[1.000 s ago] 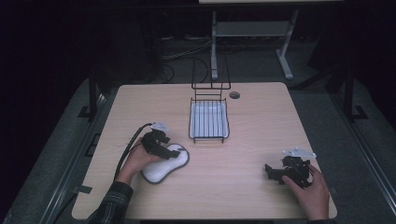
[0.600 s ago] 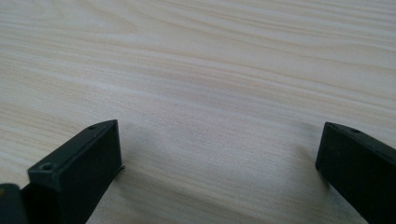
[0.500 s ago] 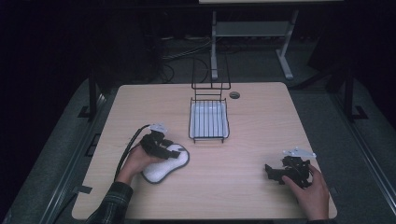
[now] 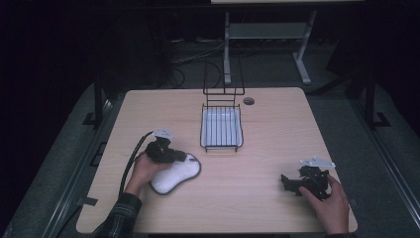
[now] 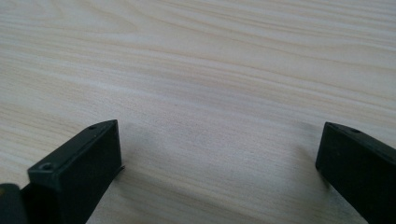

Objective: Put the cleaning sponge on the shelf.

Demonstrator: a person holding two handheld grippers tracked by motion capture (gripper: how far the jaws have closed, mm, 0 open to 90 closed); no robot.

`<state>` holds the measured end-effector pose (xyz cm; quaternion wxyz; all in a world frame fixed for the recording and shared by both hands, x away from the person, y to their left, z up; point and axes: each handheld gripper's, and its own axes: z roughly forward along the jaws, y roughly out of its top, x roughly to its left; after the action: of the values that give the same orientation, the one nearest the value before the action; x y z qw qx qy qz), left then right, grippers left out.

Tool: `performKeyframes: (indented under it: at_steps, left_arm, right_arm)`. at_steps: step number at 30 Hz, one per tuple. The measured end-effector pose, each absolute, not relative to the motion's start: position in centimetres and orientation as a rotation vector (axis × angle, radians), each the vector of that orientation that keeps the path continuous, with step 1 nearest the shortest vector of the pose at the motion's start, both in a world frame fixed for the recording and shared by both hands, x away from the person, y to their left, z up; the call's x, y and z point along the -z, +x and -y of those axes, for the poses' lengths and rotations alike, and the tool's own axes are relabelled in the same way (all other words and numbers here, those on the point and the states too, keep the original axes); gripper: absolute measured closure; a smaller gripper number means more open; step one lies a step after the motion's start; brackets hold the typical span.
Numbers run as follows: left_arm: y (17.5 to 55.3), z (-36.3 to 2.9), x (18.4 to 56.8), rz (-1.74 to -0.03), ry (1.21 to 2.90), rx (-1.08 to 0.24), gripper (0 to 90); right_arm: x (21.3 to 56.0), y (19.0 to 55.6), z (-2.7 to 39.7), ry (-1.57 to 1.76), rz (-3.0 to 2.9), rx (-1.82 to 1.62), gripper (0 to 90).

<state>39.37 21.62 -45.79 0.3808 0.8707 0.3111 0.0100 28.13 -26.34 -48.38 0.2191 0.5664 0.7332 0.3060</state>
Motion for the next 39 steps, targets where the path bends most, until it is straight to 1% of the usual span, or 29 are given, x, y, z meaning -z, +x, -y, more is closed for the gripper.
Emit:
performKeyframes:
  at_steps: [2,4,14,39]
  left_arm:
    - [39.3,-21.5,45.7,-0.791,2.230,-0.037,83.1]
    - [39.2,-21.5,45.6,-0.792,2.234,-0.039,84.2]
    - [38.5,-21.8,44.5,-0.790,2.222,-0.081,84.8]
    - [36.2,-23.9,40.5,-0.758,2.009,-0.110,85.1]
  right_arm:
    - [48.4,28.1,26.3,1.567,-2.029,-0.847,0.0]
    - [48.4,28.1,26.3,1.567,-2.029,-0.847,0.0]
    - [48.4,28.1,26.3,1.567,-2.029,-0.847,0.0]
    - [48.4,28.1,26.3,1.567,-2.029,-0.847,0.0]
